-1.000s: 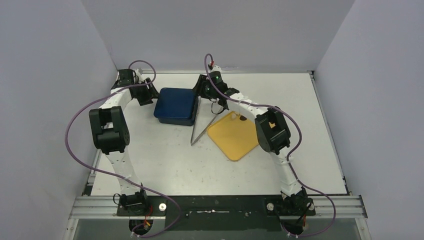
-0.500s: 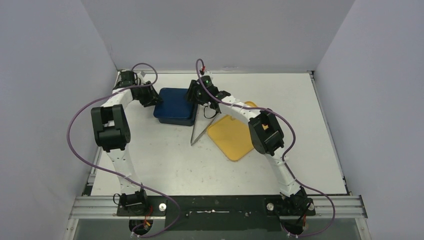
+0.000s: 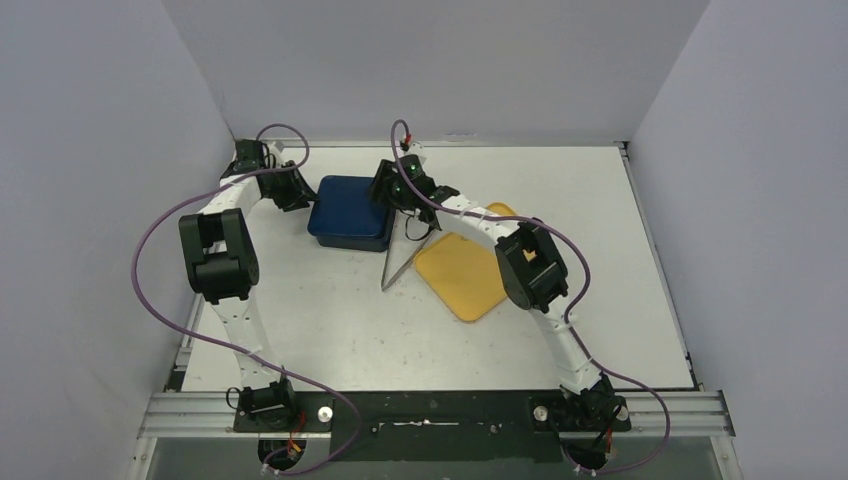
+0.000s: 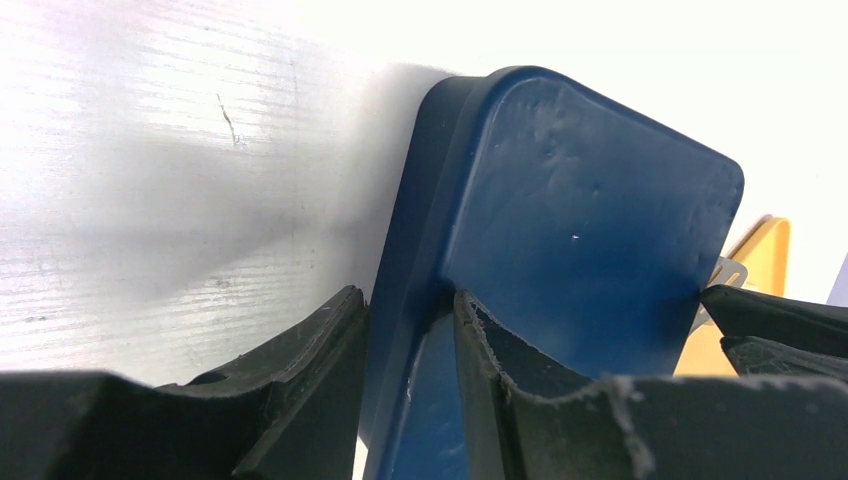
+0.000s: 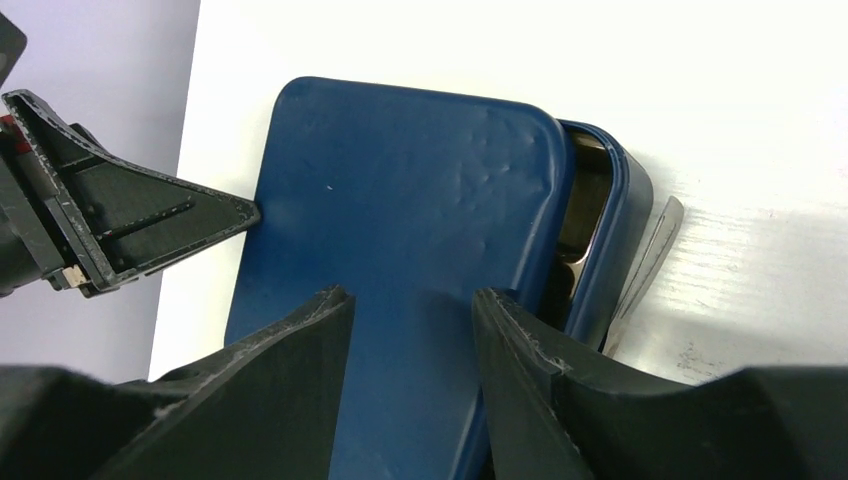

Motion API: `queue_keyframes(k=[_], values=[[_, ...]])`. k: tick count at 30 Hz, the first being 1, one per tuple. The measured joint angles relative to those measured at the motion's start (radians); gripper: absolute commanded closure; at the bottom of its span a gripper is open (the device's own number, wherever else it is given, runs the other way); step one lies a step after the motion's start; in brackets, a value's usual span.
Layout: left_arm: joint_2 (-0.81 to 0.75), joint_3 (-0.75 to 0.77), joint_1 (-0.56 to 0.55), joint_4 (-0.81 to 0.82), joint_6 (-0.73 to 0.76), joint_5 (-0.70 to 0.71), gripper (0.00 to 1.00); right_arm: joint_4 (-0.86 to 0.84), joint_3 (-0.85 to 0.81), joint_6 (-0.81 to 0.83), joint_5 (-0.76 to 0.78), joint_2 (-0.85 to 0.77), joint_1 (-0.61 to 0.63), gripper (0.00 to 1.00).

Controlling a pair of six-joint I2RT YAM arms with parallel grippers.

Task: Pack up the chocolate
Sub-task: Close the box lid on the packing box.

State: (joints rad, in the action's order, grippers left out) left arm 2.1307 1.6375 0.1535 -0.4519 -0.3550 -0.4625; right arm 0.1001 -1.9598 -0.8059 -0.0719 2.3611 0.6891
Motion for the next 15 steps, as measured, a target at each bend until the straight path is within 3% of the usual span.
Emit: queue_keyframes(k=[15], values=[[0.000,0.000,0.000,0.000,0.000,-0.004,0.65,-0.120,0.130,-0.003,0.034,-0.054,0.006,0.55]])
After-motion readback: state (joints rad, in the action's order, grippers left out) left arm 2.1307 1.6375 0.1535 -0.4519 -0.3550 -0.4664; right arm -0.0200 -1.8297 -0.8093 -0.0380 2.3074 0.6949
